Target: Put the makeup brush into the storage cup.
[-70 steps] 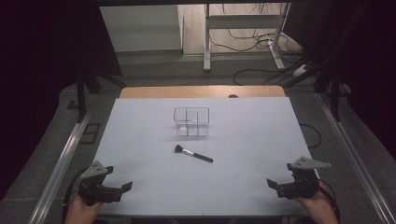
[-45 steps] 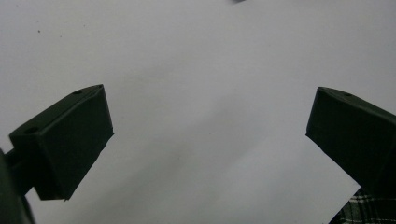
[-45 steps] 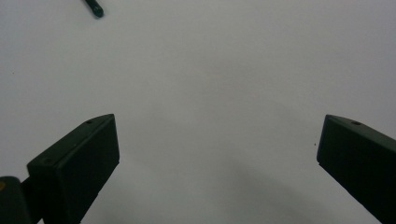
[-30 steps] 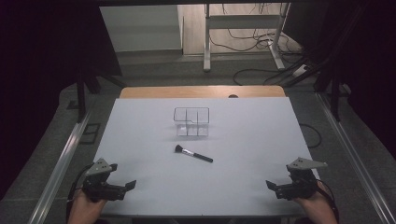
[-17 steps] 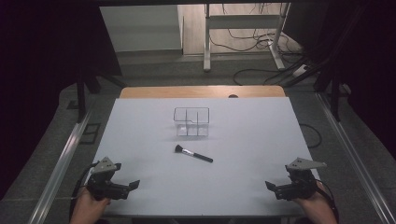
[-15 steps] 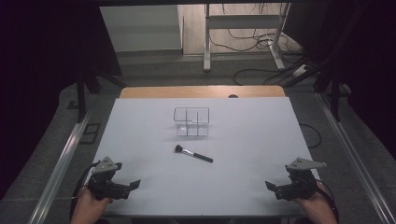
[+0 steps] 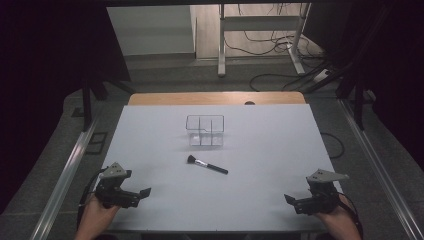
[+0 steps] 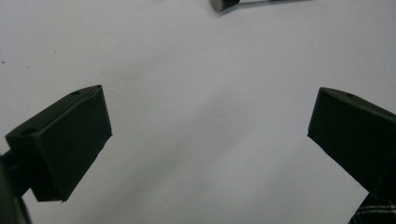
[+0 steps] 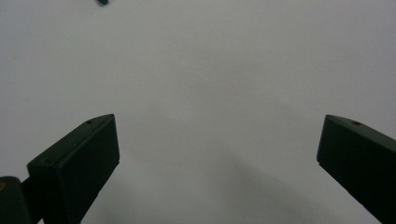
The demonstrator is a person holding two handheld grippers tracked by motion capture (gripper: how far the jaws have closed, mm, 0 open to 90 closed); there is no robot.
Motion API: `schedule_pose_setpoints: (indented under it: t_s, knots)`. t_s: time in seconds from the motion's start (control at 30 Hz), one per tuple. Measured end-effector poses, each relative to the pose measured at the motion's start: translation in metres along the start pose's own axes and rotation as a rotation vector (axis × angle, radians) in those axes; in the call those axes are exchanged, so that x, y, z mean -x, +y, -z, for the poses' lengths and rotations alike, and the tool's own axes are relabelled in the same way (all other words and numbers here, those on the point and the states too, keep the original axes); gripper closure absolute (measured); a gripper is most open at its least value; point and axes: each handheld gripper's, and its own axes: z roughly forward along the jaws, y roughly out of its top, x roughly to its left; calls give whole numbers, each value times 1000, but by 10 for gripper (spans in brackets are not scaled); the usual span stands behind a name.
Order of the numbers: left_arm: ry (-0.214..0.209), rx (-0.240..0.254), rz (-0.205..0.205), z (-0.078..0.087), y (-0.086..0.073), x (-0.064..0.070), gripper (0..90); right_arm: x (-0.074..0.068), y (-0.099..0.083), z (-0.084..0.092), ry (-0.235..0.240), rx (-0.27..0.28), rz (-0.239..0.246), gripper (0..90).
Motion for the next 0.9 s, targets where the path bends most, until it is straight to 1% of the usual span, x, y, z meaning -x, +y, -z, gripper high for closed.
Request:
schedule_pose_setpoints:
  t_s: [0.1, 0.37, 0.57, 0.73, 0.9]
  knots:
    - [-5, -7, -6, -1, 3, 1, 0, 0, 0, 1, -11, -3, 2, 0]
    - [-19, -15, -23, -6, 15, 0, 0, 2, 0, 1, -16, -6, -10, 0]
    - [-19, -28, -30, -10, 24, -1, 0, 2, 0, 2, -24, -5, -8, 0]
    - [-15, -39, -52, -13, 33, 0, 0, 3, 0, 2, -26, -2, -12, 0]
    - [-16, -51, -60, -16, 39, 0, 0, 3, 0, 2, -25, -9, -12, 0]
